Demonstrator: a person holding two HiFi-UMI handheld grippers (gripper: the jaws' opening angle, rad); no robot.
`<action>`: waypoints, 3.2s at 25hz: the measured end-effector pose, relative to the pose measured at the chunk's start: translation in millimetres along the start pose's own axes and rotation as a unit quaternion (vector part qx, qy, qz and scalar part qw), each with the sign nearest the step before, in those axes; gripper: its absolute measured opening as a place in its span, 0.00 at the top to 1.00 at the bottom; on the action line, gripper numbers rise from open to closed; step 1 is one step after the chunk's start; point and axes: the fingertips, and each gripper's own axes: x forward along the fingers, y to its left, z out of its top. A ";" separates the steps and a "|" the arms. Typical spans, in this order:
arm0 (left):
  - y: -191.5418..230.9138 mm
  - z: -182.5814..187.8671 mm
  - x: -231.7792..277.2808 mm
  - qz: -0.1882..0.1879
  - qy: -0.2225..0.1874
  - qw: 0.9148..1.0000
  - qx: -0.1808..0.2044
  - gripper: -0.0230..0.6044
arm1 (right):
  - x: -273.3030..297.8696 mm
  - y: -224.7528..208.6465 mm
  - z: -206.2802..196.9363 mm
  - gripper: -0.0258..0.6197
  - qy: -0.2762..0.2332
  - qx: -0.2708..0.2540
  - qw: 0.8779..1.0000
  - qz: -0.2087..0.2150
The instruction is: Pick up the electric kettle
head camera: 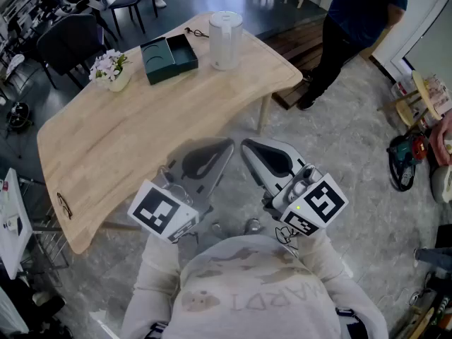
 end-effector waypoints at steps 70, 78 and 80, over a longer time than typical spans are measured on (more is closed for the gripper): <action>264.7 -65.4 166.2 0.010 0.042 0.997 -0.068 0.94 | 241.4 -352.6 -114.0 0.70 0.133 0.004 0.991 0.026; 280.9 -76.3 183.2 0.014 0.053 0.996 -0.074 0.94 | 262.9 -384.4 -141.6 0.69 0.164 0.011 0.985 0.050; 286.0 -80.5 188.2 0.016 0.056 0.995 -0.076 0.94 | 269.1 -391.0 -147.3 0.69 0.169 0.014 0.984 0.060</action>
